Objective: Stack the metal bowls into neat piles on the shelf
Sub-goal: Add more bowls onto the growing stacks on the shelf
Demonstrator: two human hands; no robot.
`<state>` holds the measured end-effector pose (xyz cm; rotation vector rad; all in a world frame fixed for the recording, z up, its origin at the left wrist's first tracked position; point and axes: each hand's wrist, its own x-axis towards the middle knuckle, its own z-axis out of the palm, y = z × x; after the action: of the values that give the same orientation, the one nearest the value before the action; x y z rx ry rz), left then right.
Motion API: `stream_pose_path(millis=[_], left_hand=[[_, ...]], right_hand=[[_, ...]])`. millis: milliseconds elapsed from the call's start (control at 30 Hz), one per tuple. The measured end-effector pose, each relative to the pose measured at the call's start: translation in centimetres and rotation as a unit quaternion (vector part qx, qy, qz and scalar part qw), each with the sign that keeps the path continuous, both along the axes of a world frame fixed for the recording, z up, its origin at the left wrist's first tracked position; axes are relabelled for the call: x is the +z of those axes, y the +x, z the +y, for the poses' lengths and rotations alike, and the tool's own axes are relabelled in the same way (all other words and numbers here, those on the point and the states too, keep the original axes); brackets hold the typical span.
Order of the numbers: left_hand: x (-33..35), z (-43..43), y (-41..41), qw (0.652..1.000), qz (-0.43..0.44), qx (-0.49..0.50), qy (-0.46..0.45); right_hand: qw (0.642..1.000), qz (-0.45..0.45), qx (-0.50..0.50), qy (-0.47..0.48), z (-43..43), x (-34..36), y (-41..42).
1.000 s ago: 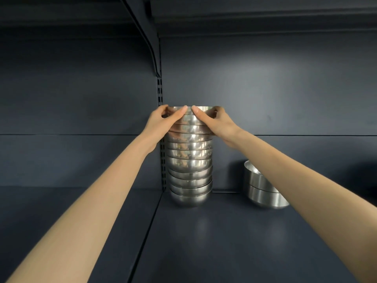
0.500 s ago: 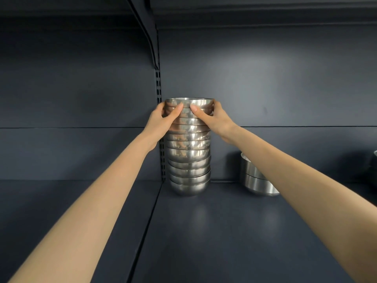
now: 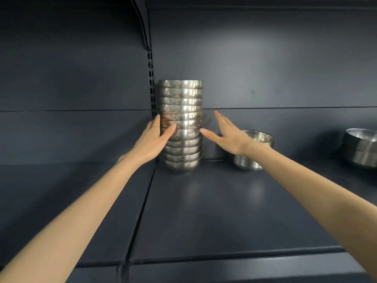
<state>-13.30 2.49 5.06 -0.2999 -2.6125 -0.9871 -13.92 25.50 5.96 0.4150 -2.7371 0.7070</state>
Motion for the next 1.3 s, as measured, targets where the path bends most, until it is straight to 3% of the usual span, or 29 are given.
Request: stream_pose_path(millis=[200,400,533,733,967,1300], left_hand=[[-2.6,1.4,3.6,0.972,0.016,0.067,-0.227],[-3.7,3.9,6.7,0.953,0.043,0.132,-0.27],[-4.3,6.2,8.9,0.942,0.047,0.143,-0.301],[-5.3,11.2,12.1,0.935,0.043,0.127,-0.329],[-5.9,17.4,14.1,0.95,0.052,0.085,-0.297],[-3.9,31.1,13.4,0.966,0.067,-0.123,-0.215]], right_hand=[[0.989,-0.012,-0.034,0.147,2.7,-2.6,3.3],[0.975,0.083,-0.046,0.202,7.0,-4.2,6.6],[0.973,0.043,-0.043,0.222,10.2,-5.0,8.7],[0.976,0.035,-0.056,0.21,15.1,-6.1,12.1],[0.973,0.039,-0.106,0.2,21.2,-6.6,15.7],[0.945,0.085,-0.291,0.119,33.1,-6.4,19.3]])
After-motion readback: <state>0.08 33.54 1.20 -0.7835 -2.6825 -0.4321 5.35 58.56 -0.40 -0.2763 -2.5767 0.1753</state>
